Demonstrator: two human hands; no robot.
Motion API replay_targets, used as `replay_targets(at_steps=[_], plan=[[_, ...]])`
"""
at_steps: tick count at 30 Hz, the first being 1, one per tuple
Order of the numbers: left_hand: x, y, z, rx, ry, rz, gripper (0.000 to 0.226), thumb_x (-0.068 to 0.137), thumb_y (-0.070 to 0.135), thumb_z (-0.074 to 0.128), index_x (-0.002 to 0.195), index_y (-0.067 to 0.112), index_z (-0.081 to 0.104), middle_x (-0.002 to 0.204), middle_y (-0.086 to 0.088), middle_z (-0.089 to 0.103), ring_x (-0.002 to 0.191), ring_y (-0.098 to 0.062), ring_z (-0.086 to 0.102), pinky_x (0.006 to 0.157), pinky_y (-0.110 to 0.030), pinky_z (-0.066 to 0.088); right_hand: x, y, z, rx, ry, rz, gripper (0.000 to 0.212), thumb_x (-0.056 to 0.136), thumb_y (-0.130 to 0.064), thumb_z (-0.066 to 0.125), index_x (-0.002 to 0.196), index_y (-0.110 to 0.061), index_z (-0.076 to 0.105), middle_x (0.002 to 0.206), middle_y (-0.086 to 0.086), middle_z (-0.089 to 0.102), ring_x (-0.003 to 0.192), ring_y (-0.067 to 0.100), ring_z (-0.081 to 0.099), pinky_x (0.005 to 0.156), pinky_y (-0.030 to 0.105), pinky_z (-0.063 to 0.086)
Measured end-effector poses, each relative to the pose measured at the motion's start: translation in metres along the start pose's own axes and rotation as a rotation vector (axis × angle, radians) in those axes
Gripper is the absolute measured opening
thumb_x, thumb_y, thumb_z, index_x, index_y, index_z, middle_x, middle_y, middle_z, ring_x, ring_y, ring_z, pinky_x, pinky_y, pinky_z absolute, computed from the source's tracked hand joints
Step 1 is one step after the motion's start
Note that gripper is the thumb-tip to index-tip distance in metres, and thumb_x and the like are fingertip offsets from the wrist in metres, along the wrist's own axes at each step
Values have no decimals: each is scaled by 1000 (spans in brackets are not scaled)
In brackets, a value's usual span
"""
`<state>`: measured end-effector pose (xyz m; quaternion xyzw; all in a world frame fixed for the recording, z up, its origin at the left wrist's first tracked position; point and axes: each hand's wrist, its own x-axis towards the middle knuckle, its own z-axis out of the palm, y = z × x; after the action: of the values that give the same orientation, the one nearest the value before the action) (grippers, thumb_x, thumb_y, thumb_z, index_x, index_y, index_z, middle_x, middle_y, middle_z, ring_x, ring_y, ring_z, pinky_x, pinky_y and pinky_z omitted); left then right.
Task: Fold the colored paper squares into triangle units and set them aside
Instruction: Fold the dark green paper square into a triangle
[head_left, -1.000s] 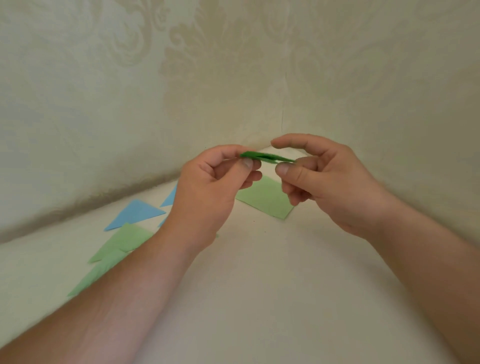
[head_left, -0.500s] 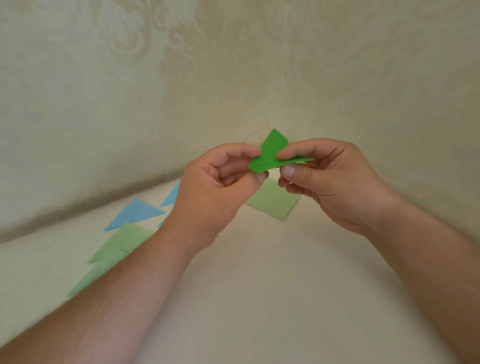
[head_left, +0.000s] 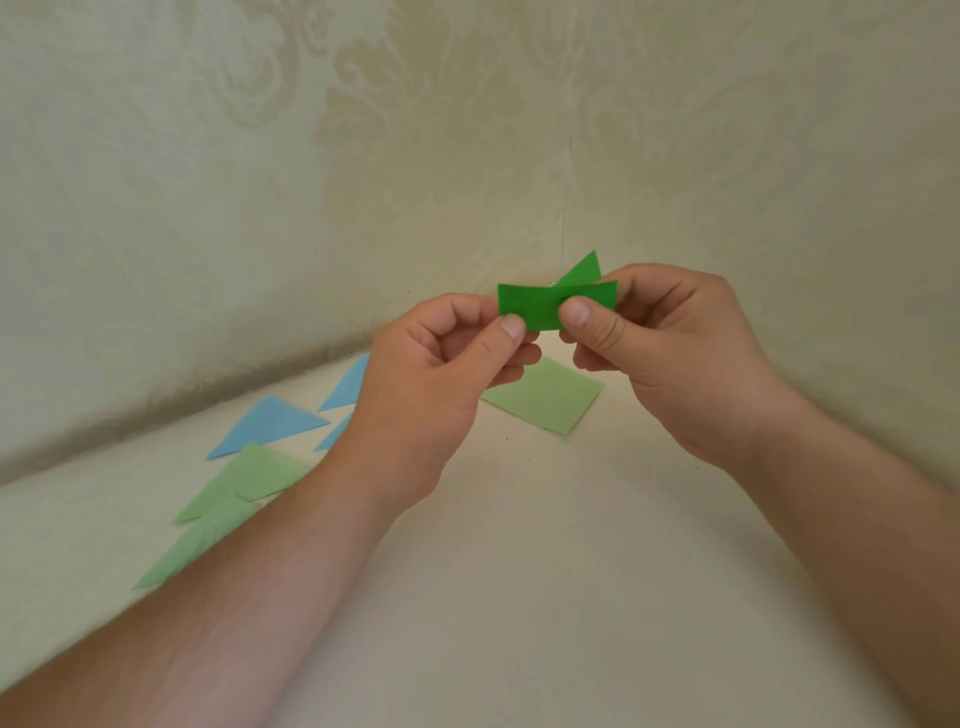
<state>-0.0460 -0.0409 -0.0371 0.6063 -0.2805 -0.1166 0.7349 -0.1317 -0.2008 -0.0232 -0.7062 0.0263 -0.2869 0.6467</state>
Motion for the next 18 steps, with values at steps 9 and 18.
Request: replay_targets(at_steps=[9, 18], plan=[[-1, 1, 5, -104, 47, -136, 16, 96, 2, 65, 103, 16, 60, 80, -10, 76, 70, -17, 71, 71, -27, 59, 2, 6, 1, 4, 36, 47, 20, 93, -2, 70, 93, -20, 62, 68, 6, 71, 68, 23, 66, 63, 30, 55], [2, 2, -1, -20, 23, -86, 23, 91, -3, 70, 105, 16, 74, 91, -4, 80, 85, -15, 74, 88, -31, 61, 3, 2, -5, 134, -84, 197, 21, 73, -20, 80, 93, -16, 76, 79, 8, 67, 65, 17, 59, 68, 28, 52]])
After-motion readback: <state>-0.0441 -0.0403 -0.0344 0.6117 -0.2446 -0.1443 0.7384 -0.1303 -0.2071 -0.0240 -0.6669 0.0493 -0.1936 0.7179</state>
